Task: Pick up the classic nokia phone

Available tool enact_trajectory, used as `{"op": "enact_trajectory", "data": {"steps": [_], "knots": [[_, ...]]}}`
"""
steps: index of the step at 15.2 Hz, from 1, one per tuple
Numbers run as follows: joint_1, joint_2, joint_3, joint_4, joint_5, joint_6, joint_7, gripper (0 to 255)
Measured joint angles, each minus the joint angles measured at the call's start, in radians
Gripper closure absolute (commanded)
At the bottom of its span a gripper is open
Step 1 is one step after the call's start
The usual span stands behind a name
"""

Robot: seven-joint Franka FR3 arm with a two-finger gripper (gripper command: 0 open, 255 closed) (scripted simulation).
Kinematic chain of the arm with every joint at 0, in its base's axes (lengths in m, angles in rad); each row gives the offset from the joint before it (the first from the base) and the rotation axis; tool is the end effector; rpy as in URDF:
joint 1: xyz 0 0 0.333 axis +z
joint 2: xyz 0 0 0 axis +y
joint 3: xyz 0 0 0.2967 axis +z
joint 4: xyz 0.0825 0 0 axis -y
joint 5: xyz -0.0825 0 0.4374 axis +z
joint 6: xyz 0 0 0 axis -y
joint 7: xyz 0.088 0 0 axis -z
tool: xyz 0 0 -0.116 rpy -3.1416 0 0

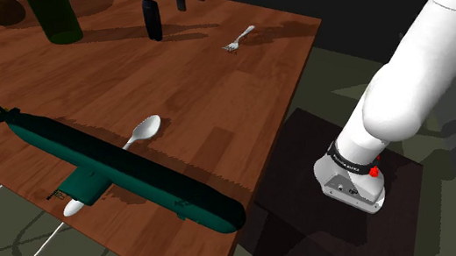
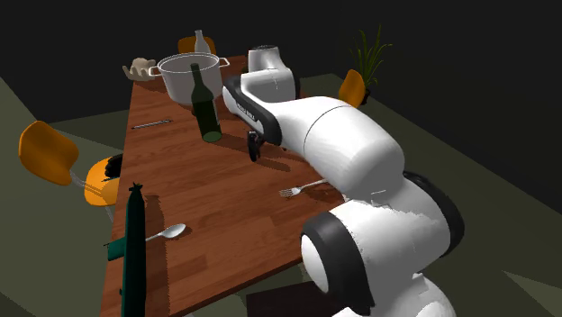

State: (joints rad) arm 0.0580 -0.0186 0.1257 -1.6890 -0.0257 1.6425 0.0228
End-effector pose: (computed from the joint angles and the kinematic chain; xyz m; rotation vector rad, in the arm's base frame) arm 0.5954 0.1083 0.5513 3.1003 0.2533 -0.0389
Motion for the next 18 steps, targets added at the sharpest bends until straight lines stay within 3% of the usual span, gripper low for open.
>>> {"op": "enact_trajectory", "data": {"steps": [10, 17, 18], "knots": [[0.058, 0.428, 0.034, 0.593, -0.017, -0.161, 0.002, 0], [0.059, 0.421, 0.037, 0.497, -0.015, -0.071, 0.007, 0], [0.058, 0.421, 0.036, 0.491, -0.015, -0.065, 0.006, 255]]}}
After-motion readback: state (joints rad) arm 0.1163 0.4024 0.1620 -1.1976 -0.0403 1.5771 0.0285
